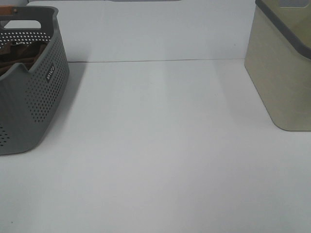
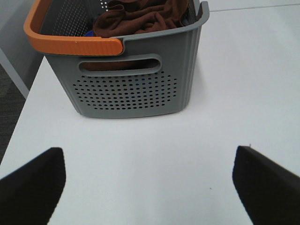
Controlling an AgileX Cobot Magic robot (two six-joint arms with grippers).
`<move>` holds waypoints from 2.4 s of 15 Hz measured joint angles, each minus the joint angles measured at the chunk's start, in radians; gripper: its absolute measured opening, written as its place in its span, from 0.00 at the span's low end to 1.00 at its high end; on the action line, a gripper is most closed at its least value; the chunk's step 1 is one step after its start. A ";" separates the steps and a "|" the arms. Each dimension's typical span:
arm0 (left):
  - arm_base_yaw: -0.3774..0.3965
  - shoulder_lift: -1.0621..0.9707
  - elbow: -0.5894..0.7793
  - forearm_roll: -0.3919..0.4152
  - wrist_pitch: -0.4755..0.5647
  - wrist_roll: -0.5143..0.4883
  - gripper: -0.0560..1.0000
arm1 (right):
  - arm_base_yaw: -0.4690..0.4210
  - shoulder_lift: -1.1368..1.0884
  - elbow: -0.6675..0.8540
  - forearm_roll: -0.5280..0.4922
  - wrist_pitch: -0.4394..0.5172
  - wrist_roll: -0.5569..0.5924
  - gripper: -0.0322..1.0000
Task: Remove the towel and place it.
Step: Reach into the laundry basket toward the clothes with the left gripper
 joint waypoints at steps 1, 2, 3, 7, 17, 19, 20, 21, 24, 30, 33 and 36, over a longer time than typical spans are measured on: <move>0.000 0.000 0.000 0.000 0.000 0.000 0.92 | 0.000 0.000 0.000 0.000 0.000 0.000 0.96; 0.000 0.000 0.000 0.000 0.000 0.000 0.92 | 0.000 0.000 0.000 0.000 0.000 0.000 0.96; 0.000 0.000 0.000 0.000 0.000 0.000 0.92 | 0.000 0.000 0.000 0.000 0.000 0.000 0.96; 0.000 0.000 0.000 0.000 0.000 0.000 0.92 | 0.000 0.000 0.000 0.000 0.000 0.000 0.96; 0.000 0.000 0.000 -0.003 0.000 0.000 0.92 | 0.000 0.000 0.000 0.000 0.000 0.000 0.96; 0.000 0.000 0.000 -0.013 -0.002 0.000 0.92 | 0.000 0.000 0.000 0.000 0.000 0.000 0.96; 0.000 0.000 -0.003 -0.013 -0.008 0.000 0.91 | 0.000 0.000 0.000 0.000 0.000 0.000 0.96; 0.000 0.000 -0.013 -0.013 -0.047 -0.001 0.90 | 0.000 0.000 0.000 0.000 0.000 0.000 0.96; 0.000 0.094 -0.026 -0.013 -0.253 -0.001 0.88 | 0.000 0.000 0.000 0.000 0.000 0.000 0.96; 0.000 0.581 -0.122 -0.001 -0.475 0.000 0.85 | 0.000 0.000 0.000 0.000 0.000 0.000 0.96; 0.000 0.870 -0.277 0.045 -0.466 0.000 0.84 | 0.000 0.000 0.000 0.000 0.000 0.000 0.96; 0.000 1.129 -0.473 0.122 -0.341 0.000 0.83 | 0.000 0.000 0.000 0.000 0.000 0.000 0.96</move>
